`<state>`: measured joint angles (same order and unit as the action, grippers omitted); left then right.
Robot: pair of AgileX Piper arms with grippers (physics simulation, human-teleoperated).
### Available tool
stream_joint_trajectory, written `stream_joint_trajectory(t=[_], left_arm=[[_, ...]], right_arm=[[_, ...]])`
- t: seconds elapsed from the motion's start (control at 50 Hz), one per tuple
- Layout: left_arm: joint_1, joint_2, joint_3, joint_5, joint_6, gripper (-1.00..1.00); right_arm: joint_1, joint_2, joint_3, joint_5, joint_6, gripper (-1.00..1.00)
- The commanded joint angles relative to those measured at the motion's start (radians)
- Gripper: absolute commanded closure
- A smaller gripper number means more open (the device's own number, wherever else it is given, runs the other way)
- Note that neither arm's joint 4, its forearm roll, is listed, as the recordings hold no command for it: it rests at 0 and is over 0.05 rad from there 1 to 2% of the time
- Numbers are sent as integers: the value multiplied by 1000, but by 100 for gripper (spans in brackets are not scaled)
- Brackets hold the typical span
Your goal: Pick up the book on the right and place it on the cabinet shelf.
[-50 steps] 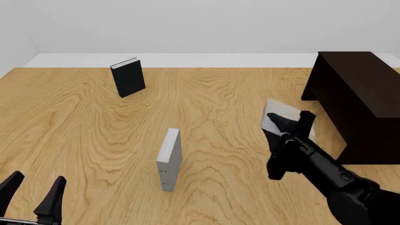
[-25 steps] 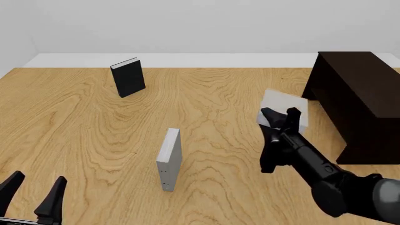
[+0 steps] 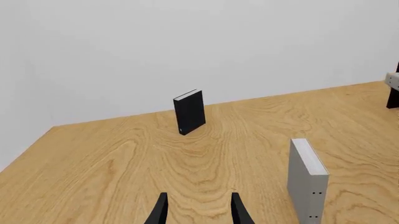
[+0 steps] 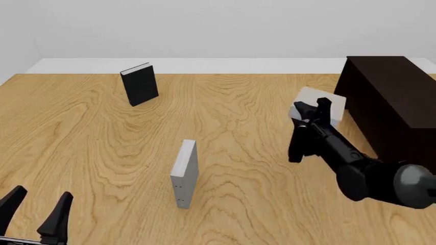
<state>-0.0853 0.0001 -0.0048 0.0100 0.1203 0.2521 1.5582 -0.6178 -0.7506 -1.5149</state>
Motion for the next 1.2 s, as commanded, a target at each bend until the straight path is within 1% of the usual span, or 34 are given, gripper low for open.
stream_joint_trajectory(t=[0.02, 0.34, 0.68, 0.94, 1.2], left_arm=[[-1, 0, 1, -1, 1, -100], [-5, 0, 3, -4, 3, -100], [0, 0, 4, -2, 2, -100], [3, 0, 4, -1, -2, -100], [1, 0, 5, 3, -5, -100]], right_arm=[[-47, 34, -63, 17, 19, 100], [-113, 51, -88, 26, 20, 100], [-154, 54, -93, 39, 23, 100], [-173, 79, -96, 20, 33, 100], [-204, 141, -133, 4, 43, 100]])
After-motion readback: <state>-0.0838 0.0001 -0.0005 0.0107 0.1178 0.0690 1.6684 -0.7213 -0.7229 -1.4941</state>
